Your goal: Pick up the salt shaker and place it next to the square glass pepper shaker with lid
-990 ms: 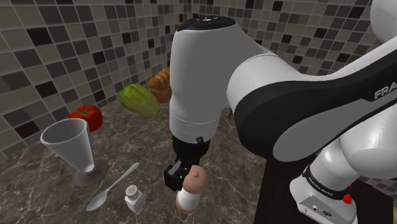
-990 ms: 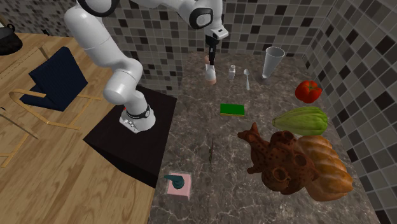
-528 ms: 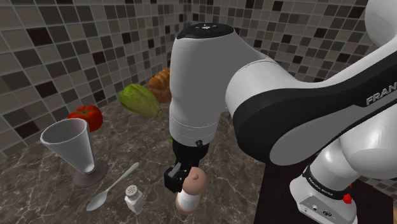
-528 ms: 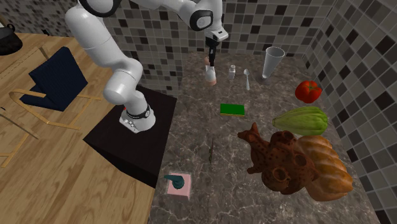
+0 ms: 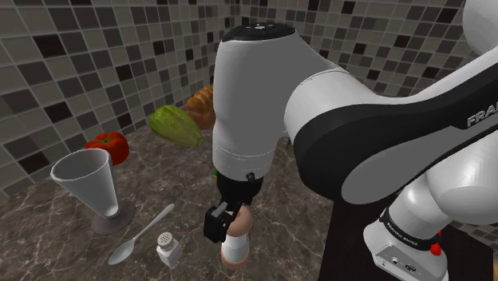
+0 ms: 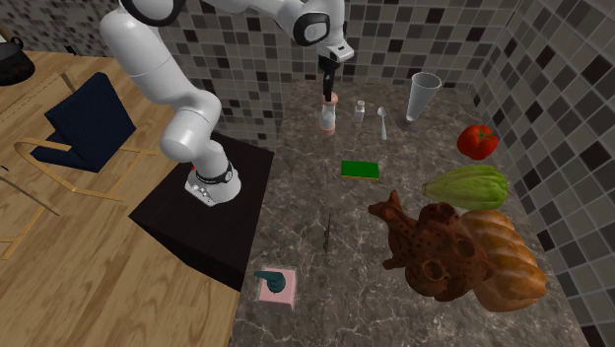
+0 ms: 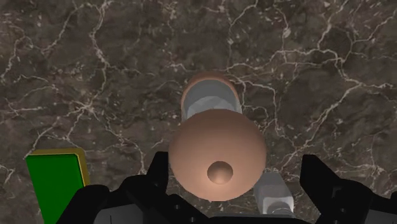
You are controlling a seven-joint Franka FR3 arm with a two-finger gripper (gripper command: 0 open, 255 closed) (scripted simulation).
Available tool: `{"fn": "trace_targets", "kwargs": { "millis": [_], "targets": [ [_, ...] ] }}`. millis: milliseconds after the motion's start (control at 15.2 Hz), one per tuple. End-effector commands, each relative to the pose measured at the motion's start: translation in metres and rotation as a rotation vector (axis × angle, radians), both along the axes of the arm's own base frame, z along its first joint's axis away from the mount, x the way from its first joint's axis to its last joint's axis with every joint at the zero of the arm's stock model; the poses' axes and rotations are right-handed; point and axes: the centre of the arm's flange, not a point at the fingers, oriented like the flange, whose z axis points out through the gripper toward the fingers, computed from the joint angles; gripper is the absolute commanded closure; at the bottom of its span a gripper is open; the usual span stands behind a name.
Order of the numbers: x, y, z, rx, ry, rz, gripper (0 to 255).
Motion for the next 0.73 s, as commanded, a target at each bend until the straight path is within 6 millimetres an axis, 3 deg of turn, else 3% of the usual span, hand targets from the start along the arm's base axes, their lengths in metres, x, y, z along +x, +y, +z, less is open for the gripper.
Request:
{"fn": "trace_targets", "kwargs": {
  "millis": [0,132,660],
  "targets": [
    [-0.001,-0.001,0.02,0.0,0.0,0.0,0],
    [-0.002,-0.001,0.044,0.0,0.0,0.0,0],
    [-0.002,-0.001,0.044,0.0,0.0,0.0,0]
  ]
}}
